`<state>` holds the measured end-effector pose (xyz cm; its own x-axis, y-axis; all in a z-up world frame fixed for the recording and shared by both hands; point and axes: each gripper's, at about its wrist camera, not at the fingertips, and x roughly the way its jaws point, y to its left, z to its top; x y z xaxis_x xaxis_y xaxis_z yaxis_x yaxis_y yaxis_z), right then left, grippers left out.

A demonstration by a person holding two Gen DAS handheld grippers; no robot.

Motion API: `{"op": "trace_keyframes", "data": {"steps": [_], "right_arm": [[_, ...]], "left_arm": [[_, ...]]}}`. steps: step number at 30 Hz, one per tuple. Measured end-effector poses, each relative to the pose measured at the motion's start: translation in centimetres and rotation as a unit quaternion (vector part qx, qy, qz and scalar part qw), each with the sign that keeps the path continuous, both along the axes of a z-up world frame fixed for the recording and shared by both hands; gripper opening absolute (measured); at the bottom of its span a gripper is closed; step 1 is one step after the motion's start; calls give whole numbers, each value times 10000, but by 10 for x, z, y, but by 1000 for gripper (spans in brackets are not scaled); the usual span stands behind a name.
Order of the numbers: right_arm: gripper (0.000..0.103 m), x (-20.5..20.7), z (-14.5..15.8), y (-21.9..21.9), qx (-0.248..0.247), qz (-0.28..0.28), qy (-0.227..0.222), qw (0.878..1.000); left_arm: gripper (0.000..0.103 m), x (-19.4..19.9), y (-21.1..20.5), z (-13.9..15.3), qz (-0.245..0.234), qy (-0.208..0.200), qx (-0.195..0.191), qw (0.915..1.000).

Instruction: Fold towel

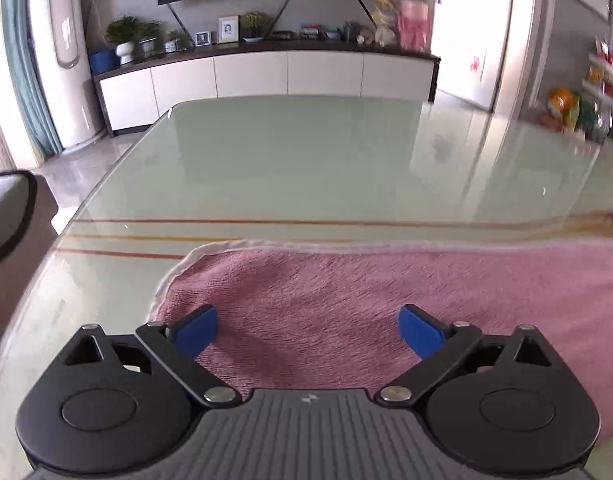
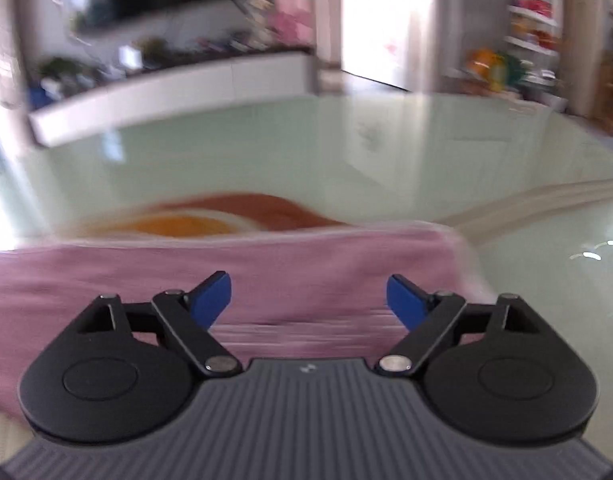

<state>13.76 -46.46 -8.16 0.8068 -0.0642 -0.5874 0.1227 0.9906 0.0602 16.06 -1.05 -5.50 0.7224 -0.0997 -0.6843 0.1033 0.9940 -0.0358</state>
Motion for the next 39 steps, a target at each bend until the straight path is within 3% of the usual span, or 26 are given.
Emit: {"op": "trace_keyframes", "data": {"steps": [2, 4, 8, 13, 16, 18, 20, 23, 27, 30, 32, 35, 39], "right_arm": [[92, -1, -2, 49, -83, 468, -159, 9987], [92, 0, -10, 79, -89, 813, -40, 9966], [97, -23, -15, 83, -427, 934, 203, 9945], [100, -44, -14, 21, -741, -36, 467, 9961], [92, -55, -10, -19, -775, -801, 555, 9922], [92, -61, -3, -29, -524, -806, 396, 9946], [93, -64, -1, -24, 192, -308, 299, 9989], [95, -60, -2, -11, 833, 165, 223, 9961], [95, -53, -9, -3, 558, 149, 393, 9976], [94, -57, -6, -22, 179, -434, 600, 9971], [92, -68, -1, -50, 263, -1015, 592, 9927], [92, -91, 8, -80, 640, -1394, 333, 9876], [92, -114, 15, -95, 1053, -1536, 248, 9822]], "left_arm": [[98, -9, -25, 2, -361, -24, -67, 9993], [99, -20, -50, 2, -735, -5, -86, 9973], [101, -54, -73, -11, -1149, -6, 267, 9930], [103, -76, -36, -15, -847, -147, 261, 9960], [102, -80, -13, -13, -514, -110, 280, 9982], [99, -80, -5, -7, -221, -95, 282, 9993], [99, -87, 2, 1, -69, -178, 130, 9997], [100, -92, 8, 2, 0, -175, 167, 9997], [102, -93, 25, -8, -69, -52, 194, 9998], [102, -94, 34, 1, -70, 170, 231, 9996], [97, -97, 41, 10, 128, 138, 251, 9995], [97, -99, 37, 32, 190, -115, 331, 9992], [98, -86, -18, 73, -744, -412, 148, 9963]]}}
